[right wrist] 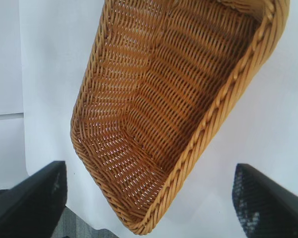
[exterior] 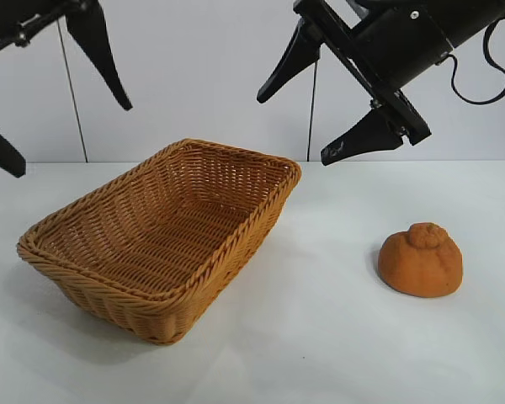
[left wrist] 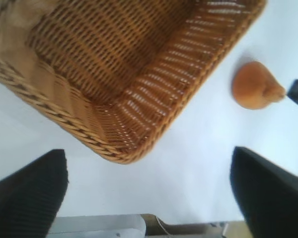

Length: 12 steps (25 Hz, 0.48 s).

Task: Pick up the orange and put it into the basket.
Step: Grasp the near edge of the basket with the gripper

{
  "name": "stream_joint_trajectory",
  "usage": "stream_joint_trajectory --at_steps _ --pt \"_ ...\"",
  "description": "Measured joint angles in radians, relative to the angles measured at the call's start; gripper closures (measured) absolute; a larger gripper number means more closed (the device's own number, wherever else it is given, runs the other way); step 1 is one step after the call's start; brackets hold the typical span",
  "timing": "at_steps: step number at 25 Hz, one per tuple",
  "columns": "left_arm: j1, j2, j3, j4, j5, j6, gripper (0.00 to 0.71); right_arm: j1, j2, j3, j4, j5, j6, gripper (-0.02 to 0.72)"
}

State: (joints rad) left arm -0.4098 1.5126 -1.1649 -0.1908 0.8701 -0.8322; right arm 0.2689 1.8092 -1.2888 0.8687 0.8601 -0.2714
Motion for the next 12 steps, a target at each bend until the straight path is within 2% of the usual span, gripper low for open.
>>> stream_joint_trajectory --at_steps 4,12 --pt "-0.013 0.053 0.0 0.096 -0.025 -0.163 0.08 0.0 0.0 0.0 0.0 0.0 0.0 0.084" --pt "-0.013 0.167 0.0 0.109 -0.048 -0.301 0.08 0.0 0.0 0.0 0.0 0.0 0.0 0.084"
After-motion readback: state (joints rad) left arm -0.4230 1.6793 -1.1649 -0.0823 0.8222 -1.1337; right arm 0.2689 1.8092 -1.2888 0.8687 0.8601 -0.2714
